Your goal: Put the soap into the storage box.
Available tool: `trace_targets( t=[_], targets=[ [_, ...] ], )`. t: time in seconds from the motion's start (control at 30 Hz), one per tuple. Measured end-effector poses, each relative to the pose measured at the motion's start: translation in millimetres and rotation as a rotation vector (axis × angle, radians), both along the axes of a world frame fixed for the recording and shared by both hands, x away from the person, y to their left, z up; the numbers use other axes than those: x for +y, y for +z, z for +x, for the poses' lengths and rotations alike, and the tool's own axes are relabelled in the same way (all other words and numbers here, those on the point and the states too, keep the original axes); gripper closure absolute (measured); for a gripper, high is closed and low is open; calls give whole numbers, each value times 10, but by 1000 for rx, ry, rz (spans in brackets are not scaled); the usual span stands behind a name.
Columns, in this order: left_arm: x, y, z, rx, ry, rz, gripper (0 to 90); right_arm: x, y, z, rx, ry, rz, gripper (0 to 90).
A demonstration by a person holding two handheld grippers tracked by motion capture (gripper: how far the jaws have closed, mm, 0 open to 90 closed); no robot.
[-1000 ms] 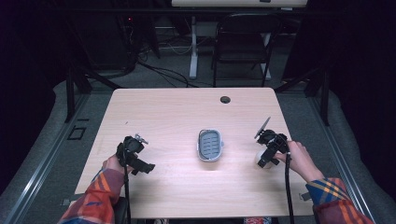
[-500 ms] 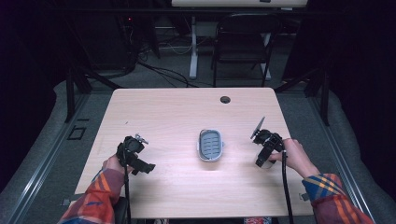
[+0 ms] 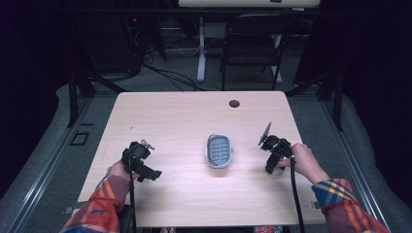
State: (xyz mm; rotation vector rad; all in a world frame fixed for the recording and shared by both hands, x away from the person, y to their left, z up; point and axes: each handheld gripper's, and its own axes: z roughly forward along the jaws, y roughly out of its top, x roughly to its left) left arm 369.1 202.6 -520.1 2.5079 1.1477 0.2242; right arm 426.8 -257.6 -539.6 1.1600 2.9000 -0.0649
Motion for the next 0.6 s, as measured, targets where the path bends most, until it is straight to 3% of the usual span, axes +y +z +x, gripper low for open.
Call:
trace_targets(
  t=[0.13,0.6],
  targets=[
    [-2,0,-1,-2,-1,0,0,2,-4,3,13,1,-5,238],
    [-5,1,-4,-2,-1,0,0,9,64,-12,-6,4,3,242]
  ],
)
